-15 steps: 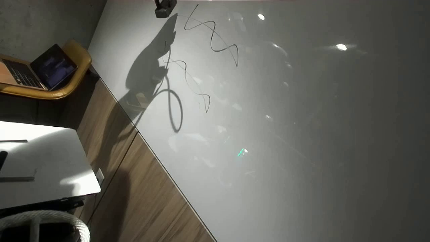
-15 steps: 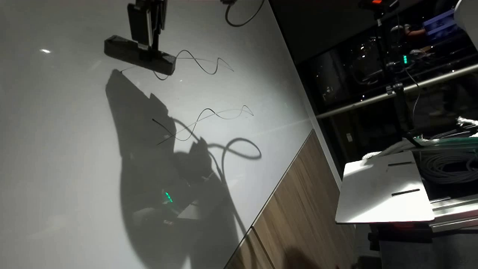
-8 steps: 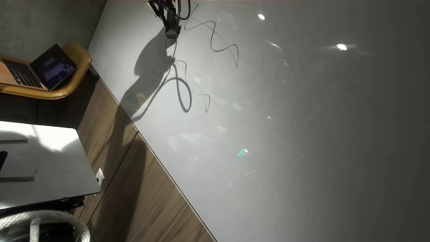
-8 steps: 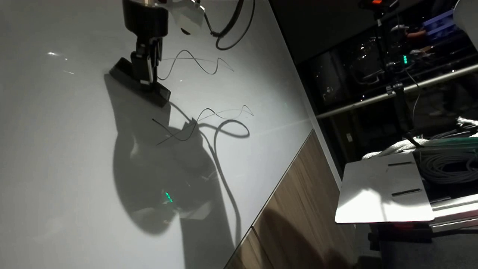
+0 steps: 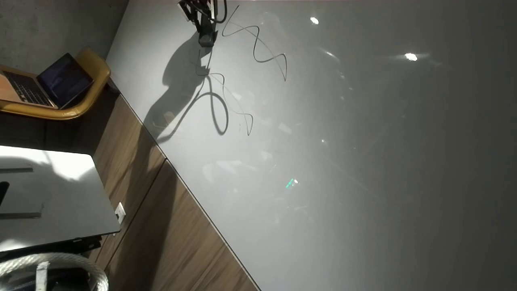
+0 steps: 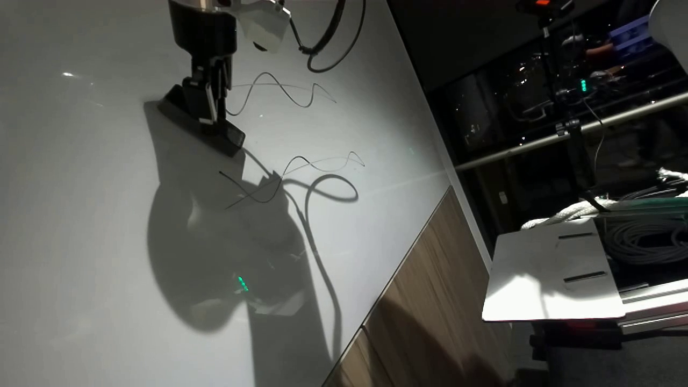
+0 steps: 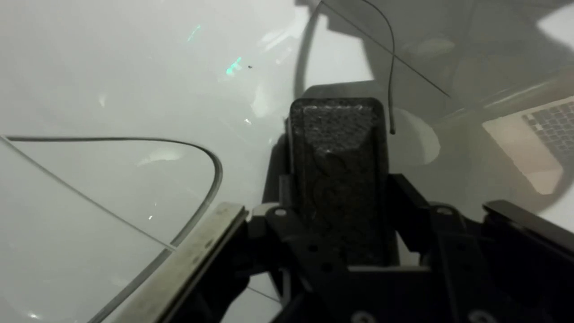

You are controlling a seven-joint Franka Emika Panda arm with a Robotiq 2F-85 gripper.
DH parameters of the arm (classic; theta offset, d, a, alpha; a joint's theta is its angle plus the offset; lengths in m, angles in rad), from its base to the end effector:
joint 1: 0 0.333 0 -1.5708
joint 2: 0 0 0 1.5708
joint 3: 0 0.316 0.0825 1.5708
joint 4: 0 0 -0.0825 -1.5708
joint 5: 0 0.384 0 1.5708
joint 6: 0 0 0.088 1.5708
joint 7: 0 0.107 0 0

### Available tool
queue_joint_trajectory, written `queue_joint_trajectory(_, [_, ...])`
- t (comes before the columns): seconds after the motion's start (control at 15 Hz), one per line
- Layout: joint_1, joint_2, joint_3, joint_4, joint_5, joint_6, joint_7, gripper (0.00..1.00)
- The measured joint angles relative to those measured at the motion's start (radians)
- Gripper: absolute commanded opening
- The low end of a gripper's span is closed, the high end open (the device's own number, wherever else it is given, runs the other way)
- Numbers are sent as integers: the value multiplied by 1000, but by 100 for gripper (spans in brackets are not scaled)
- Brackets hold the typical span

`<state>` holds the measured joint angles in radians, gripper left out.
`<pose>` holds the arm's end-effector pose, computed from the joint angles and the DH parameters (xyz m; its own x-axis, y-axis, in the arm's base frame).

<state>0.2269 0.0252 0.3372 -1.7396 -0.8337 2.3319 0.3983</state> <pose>0.5281 0.3165 0.6169 0.5595 0.5967 0.5753 0.2878 -0.7907 0.5403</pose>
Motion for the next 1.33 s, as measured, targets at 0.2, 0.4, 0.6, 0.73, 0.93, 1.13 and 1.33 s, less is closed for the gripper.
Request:
queue_joint_trajectory(0.2, [7,7,-5,17,16,-21,0,28])
queue_joint_trajectory(0.4, [9,-1,-24,23,61,-26,-11,28])
queue_joint_trajectory(0.6, [8,-32,-58,17,105,-32,-20,28])
queue_joint_trajectory(0.73, [0,-59,-83,6,130,-32,-21,28])
queue_joint_trajectory(0.93, [-26,-100,-117,-21,169,-31,-22,28])
queue_joint_trajectory(1.13, [-62,-136,-150,-62,200,-21,-22,28])
queue_joint_trajectory(1.33, [-104,-170,-184,-107,222,0,-22,28])
